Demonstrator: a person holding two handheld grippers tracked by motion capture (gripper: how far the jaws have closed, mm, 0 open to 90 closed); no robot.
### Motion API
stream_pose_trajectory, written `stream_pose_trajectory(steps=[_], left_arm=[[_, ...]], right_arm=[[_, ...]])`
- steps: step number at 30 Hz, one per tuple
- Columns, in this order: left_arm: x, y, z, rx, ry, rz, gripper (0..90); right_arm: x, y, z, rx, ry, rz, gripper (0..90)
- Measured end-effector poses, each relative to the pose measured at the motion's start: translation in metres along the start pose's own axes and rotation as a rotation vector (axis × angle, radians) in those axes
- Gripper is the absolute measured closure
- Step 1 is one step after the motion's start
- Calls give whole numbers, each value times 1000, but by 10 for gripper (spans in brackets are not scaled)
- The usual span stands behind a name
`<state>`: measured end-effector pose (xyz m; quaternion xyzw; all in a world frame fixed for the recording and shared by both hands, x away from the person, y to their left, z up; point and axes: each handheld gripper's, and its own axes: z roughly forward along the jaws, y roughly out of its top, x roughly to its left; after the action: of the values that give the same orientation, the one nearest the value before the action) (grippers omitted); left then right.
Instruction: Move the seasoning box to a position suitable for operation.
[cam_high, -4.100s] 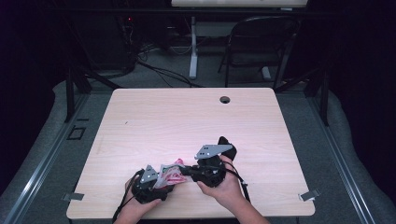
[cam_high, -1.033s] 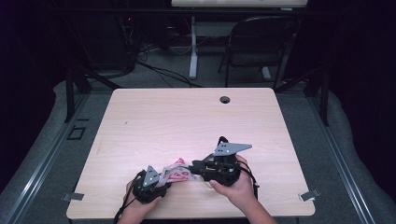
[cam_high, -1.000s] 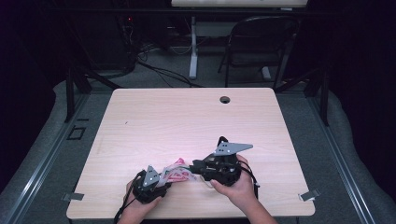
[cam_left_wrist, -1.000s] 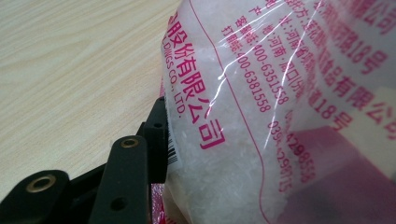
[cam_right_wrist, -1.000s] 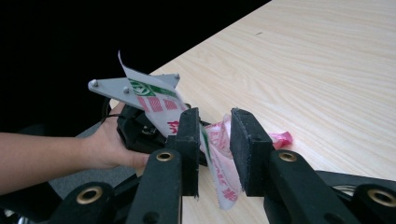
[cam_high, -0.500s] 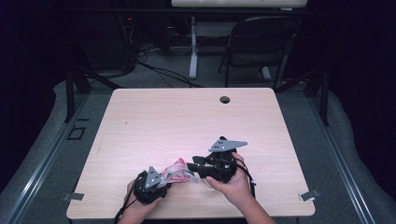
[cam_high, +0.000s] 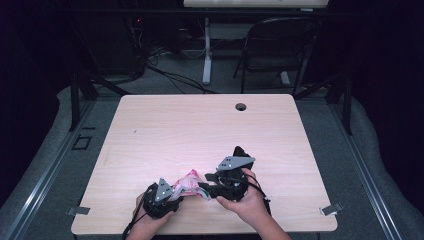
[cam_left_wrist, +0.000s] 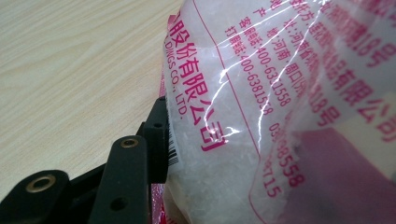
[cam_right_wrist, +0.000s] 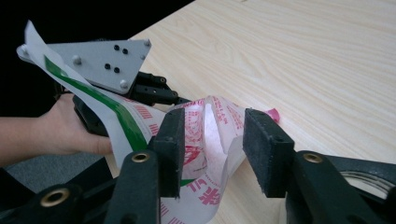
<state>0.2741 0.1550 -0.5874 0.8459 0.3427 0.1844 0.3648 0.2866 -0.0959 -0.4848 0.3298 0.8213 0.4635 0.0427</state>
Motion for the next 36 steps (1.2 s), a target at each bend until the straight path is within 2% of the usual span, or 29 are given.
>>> stream_pose_trajectory(steps=[3,7,15,22,26,33,36], left_arm=[[0,0,0,0,0,0,554],[0,0,0,0,0,0,554],[0,0,0,0,2,3,554],[0,0,0,2,2,6,554],[-1,0,0,1,7,7,555],[-1,0,0,0,10,9,555],[-3,0,0,-1,20,21,556]], right_arm=[[0,0,3,20,6,6,650],[-1,2,7,38,22,36,707],[-3,5,12,82,24,63,783],[-5,8,17,121,32,62,828],[-4,9,19,131,36,63,895],[-3,10,18,130,31,46,900],[-2,10,18,129,26,40,900]])
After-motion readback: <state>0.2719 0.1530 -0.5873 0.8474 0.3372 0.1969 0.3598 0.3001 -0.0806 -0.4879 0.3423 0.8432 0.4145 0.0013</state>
